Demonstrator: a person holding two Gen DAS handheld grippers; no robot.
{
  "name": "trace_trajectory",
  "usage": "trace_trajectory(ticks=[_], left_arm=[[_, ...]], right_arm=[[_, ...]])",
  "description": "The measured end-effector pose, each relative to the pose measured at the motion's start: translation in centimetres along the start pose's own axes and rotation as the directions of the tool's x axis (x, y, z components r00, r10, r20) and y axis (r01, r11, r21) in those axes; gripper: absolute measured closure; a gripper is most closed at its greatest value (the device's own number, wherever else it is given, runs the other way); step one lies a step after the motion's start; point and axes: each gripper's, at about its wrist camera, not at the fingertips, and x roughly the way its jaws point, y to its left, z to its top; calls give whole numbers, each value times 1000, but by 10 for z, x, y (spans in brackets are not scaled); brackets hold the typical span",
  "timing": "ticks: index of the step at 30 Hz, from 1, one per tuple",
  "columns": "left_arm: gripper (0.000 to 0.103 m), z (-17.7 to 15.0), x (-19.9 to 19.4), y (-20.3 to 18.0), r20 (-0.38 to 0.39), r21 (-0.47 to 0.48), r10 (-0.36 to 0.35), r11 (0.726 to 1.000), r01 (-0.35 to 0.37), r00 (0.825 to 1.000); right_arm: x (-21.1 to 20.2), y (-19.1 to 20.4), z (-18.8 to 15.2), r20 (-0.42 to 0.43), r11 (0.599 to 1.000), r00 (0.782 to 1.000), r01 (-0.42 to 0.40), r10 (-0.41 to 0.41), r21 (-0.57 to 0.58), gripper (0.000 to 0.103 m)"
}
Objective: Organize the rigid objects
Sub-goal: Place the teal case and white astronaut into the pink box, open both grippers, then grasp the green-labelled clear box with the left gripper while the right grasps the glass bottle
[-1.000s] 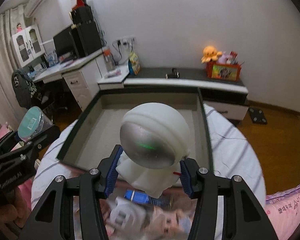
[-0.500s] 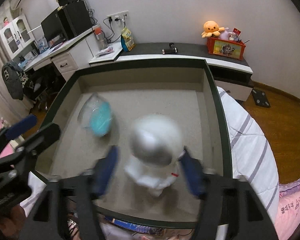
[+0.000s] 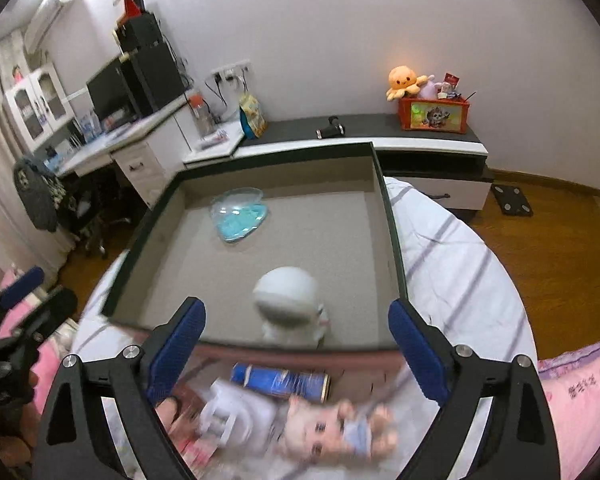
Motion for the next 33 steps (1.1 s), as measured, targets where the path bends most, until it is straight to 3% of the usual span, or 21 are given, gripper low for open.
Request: trace_trajectory(ticks=[7,15,25,33], left_arm=[[0,-31,-55,-6,18,-22,33,999,-33,999],[0,-57,-90,-5,22,-56,79,995,-78,997],[0,-85,-81,0,-22,-15,18,1000,-18,1000],[0,-104,-57,6,-72,-10,-33,999,33,997]], right_arm=[[-47,5,-29,48,1000,999,-12,12,-13,9],[-69,7,-59,53,1000,999,-7,8,-15,9],[-81,8,-101,33,998,998,53,-55,44,9],[-60,19,-118,-40,997,996,73,-74,-19,9]])
